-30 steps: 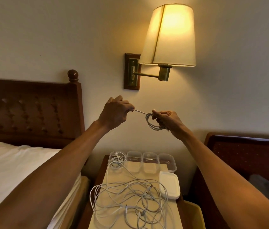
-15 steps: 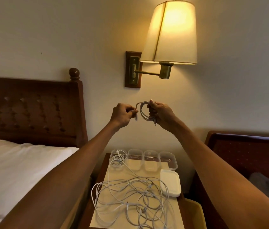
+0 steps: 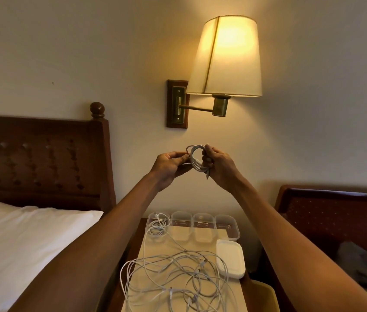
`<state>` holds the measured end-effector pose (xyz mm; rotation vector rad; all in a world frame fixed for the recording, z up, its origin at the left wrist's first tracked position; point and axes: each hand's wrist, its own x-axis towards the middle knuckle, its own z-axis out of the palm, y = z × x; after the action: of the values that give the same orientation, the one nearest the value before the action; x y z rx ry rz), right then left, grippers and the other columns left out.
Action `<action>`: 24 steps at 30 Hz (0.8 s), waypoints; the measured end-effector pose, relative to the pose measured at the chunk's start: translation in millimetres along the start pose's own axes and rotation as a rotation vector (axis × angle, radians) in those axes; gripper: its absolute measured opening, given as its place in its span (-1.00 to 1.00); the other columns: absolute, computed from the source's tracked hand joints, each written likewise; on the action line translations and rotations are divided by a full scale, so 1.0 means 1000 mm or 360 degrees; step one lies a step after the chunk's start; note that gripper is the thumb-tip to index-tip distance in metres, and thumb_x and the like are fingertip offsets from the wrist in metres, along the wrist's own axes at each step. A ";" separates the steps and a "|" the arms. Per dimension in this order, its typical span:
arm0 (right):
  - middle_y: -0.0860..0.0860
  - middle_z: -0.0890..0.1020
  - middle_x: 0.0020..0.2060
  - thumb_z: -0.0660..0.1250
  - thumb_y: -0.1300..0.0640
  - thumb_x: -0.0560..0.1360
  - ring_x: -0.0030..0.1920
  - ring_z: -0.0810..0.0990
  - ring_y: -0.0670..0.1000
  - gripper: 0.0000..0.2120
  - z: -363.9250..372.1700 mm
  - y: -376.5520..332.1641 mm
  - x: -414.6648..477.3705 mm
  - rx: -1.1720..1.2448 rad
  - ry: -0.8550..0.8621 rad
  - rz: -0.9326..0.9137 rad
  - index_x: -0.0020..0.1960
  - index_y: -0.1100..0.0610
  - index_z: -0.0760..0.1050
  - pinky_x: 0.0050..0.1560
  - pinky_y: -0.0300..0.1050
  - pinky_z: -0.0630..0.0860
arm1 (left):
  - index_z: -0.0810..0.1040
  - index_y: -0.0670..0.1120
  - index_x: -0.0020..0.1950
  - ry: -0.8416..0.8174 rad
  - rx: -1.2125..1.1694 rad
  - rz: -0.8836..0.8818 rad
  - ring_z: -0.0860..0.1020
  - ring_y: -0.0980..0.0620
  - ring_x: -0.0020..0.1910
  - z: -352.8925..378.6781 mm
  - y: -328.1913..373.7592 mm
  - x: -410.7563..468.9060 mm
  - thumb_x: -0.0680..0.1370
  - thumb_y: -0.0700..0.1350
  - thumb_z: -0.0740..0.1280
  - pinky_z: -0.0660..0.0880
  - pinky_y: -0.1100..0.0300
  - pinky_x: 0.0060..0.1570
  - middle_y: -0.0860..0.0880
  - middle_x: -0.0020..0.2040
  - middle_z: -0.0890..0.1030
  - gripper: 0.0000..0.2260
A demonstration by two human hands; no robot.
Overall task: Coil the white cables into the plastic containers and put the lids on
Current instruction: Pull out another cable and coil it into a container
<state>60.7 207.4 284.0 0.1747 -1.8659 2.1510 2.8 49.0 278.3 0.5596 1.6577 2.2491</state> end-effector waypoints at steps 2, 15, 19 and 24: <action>0.02 0.37 -0.34 0.06 0.06 0.68 -0.37 0.34 -0.07 -0.70 -0.001 0.001 0.001 -0.0052 0.0049 -0.0038 -0.05 0.22 0.44 -0.30 -0.20 0.37 | 0.59 -0.25 0.17 -0.0054 0.0042 -0.0085 0.65 -0.12 0.08 -0.002 0.003 -0.002 0.63 -0.21 0.26 0.59 0.07 0.04 -0.19 0.06 0.69 -0.81; 0.07 0.46 -0.23 0.17 0.03 0.64 -0.23 0.40 -0.01 -0.69 -0.010 0.021 0.006 -0.0022 0.0138 -0.0061 0.02 0.26 0.52 -0.16 -0.12 0.41 | 0.59 -0.19 0.17 -0.0009 0.0035 0.0048 0.64 -0.02 -0.07 0.011 -0.008 -0.004 0.53 -0.18 0.43 0.50 0.15 -0.08 -0.12 -0.09 0.69 -0.77; 0.08 0.48 -0.19 0.17 0.01 0.63 -0.19 0.40 0.00 -0.67 -0.014 0.025 0.004 -0.0081 0.0180 -0.0048 0.02 0.26 0.55 -0.13 -0.12 0.41 | 0.56 -0.13 0.22 -0.0198 0.0119 -0.0126 0.56 -0.03 0.07 0.011 -0.006 -0.005 0.57 -0.11 0.37 0.43 0.02 0.05 -0.06 -0.01 0.63 -0.77; 0.07 0.47 -0.26 0.19 0.02 0.63 -0.25 0.41 0.00 -0.69 -0.014 0.024 0.004 -0.0113 0.0183 -0.0043 0.00 0.25 0.57 -0.21 -0.14 0.42 | 0.53 -0.11 0.25 -0.0149 0.0596 -0.0042 0.54 -0.06 0.06 0.008 -0.005 -0.005 0.51 -0.02 0.46 0.50 0.02 0.02 -0.10 0.10 0.61 -0.64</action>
<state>51.4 219.2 260.5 0.0595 -1.8611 2.0287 11.3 55.2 275.0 0.7111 2.0355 1.8689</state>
